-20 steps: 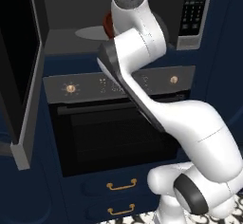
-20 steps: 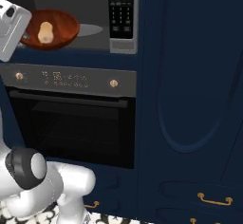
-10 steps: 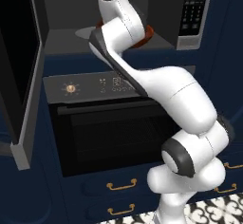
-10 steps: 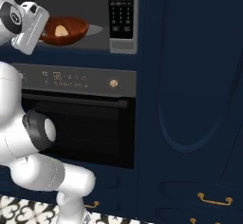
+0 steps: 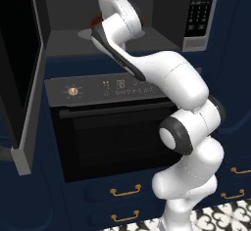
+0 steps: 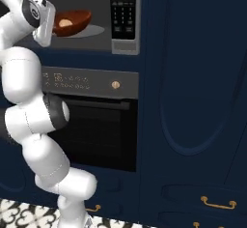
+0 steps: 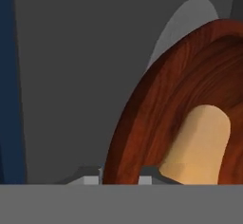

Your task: Pick the squash from the sink and place it in the bowl. Then pick the bowl and place it in the microwave. Then close the microwave door and press the start button.

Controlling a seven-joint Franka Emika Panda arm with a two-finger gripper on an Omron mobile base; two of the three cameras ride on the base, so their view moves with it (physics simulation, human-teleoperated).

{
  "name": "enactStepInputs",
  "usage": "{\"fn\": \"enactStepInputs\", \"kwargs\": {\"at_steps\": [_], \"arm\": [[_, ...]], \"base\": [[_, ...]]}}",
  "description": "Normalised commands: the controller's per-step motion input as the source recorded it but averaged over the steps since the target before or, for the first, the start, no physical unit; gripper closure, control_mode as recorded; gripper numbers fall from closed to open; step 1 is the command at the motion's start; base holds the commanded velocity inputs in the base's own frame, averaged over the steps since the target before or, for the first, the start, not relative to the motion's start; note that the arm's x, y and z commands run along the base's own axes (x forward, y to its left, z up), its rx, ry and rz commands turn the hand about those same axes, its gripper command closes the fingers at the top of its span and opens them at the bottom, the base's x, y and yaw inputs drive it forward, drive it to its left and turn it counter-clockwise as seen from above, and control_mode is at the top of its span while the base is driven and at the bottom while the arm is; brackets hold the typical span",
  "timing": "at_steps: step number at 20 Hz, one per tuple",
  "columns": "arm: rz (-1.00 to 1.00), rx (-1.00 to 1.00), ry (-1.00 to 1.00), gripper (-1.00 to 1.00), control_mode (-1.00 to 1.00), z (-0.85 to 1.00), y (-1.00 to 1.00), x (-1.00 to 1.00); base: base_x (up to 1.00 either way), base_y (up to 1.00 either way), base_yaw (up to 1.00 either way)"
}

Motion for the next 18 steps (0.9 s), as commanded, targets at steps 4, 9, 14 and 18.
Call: {"fn": "enactStepInputs", "kwargs": {"at_steps": [4,9,14,18], "arm": [[0.2,-0.2,0.09,-1.0,-1.0,-0.51,-0.03,0.38],[0.03,-0.05,0.0,-1.0,-1.0,-0.3,-0.13,-0.22],[0.0,0.0,-0.08,-1.0,-1.0,-0.06,-0.15,-0.9],[0.0,0.0,-0.22,-1.0,-1.0,0.0,-0.07,-1.0]], "base": [[0.0,0.0,0.0],[0.0,0.0,0.0],[0.0,0.0,0.0],[0.0,0.0,0.0]]}}
